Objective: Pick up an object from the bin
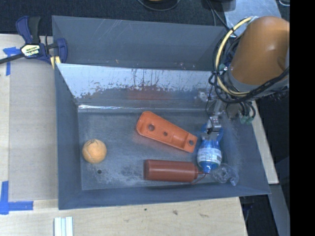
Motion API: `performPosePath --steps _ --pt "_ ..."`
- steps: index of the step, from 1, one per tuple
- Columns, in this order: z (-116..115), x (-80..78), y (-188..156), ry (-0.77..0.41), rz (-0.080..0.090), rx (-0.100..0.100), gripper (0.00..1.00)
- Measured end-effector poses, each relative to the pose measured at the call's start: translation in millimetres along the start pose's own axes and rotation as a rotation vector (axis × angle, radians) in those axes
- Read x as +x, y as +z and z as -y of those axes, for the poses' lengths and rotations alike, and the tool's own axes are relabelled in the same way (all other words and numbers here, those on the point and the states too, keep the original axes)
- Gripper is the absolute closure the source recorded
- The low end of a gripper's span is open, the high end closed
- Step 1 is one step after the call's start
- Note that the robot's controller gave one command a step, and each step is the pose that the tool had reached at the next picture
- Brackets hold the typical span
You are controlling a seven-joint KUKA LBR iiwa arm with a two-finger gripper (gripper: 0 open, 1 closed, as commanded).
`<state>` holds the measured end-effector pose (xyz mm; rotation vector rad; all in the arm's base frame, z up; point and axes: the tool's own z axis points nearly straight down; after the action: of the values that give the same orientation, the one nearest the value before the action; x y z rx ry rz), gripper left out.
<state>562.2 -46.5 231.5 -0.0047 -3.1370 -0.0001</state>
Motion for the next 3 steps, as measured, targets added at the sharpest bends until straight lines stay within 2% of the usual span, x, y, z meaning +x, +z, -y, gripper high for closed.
performPosePath --steps 1,2,3 --pt "-0.2 -1.2 -5.1 -0.001 0.009 0.001 0.00" --pt "7.1 11.1 64.5 0.159 0.007 0.000 0.00" --pt "2.9 -13.7 145.0 -0.003 0.011 0.001 0.00"
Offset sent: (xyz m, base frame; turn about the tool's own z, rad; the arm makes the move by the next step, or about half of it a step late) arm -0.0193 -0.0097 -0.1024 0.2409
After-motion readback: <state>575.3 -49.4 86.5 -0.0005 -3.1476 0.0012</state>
